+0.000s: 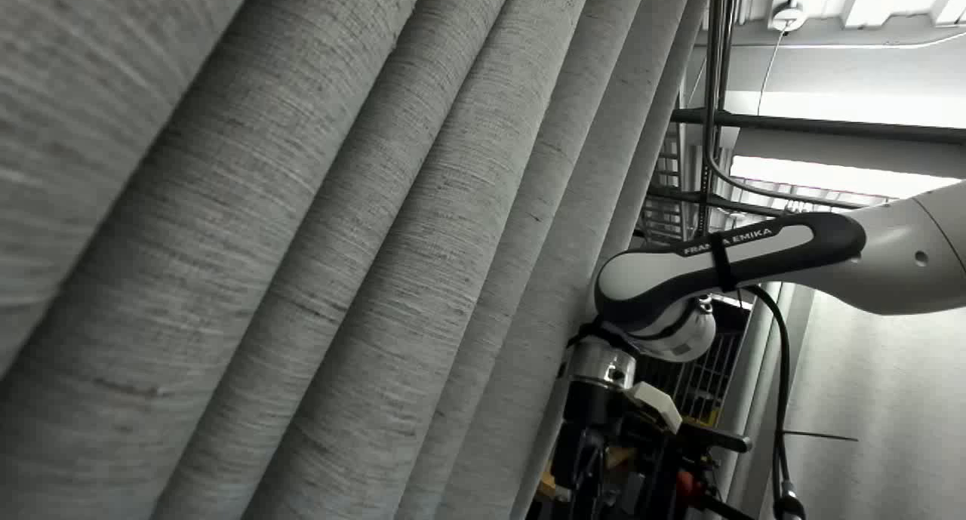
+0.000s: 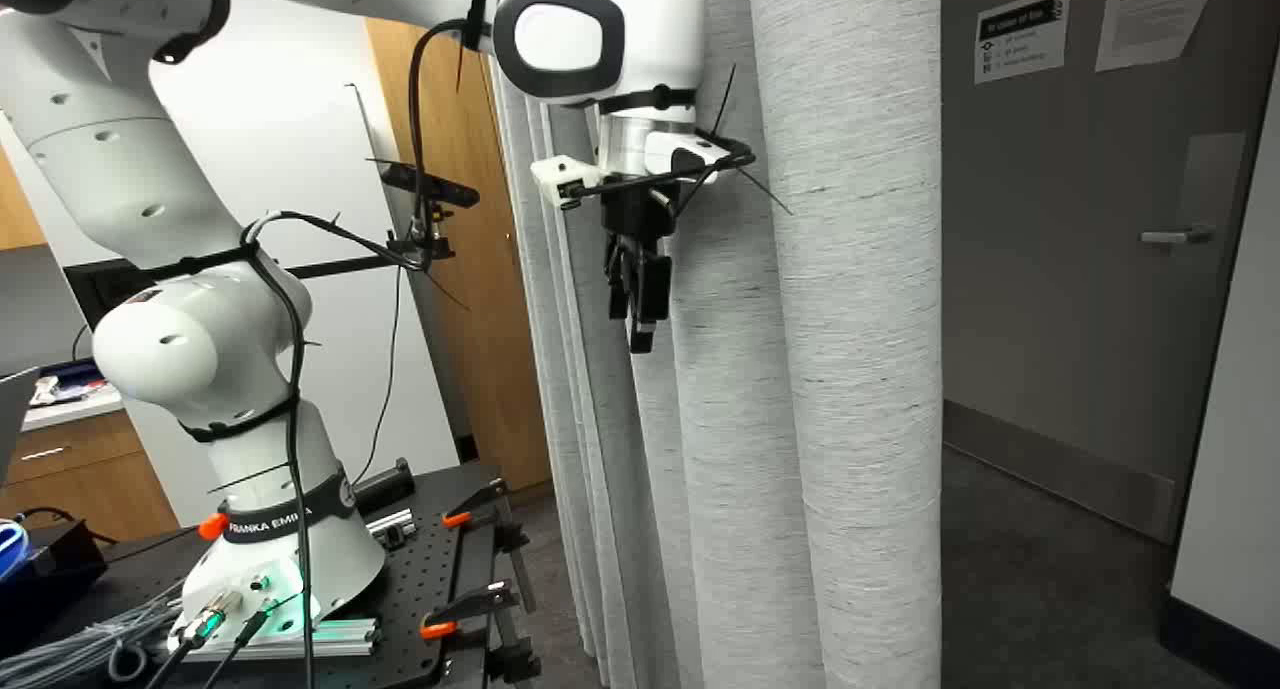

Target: Slide the curtain to the left

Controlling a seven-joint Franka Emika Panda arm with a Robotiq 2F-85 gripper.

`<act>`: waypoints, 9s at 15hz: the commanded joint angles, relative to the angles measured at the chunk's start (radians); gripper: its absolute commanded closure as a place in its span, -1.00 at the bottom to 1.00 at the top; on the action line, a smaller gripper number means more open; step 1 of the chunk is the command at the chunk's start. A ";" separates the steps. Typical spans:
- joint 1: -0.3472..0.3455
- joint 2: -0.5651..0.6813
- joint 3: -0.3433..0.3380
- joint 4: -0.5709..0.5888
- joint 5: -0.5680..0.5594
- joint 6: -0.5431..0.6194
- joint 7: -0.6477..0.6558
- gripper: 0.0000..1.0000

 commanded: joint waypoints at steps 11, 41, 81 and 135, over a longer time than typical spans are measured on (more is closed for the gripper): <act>-0.026 0.001 0.025 0.000 0.004 -0.002 -0.004 -1.00; -0.070 -0.325 0.001 -0.145 -0.041 0.615 0.000 -1.00; 0.213 -0.141 -0.166 0.094 -0.057 1.166 0.076 0.92; -0.569 -0.799 1.217 -0.066 -0.496 0.623 0.777 0.99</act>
